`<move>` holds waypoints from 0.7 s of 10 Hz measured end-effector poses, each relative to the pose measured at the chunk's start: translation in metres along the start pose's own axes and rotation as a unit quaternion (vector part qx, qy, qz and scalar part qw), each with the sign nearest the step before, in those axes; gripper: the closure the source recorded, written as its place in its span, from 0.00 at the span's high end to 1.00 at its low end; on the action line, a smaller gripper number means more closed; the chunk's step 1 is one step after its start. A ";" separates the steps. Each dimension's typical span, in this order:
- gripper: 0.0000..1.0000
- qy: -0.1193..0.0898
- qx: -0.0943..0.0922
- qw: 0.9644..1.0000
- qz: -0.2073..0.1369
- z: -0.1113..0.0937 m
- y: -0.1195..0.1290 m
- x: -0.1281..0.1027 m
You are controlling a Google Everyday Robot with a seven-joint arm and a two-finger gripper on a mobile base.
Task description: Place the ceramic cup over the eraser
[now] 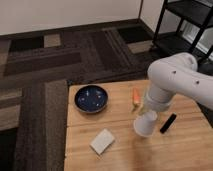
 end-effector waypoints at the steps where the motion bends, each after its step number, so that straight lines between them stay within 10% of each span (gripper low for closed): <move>1: 0.00 -0.006 0.006 1.000 -0.004 -0.010 -0.001 -0.004; 7: 0.00 -0.042 0.043 0.998 0.024 -0.054 -0.041 -0.035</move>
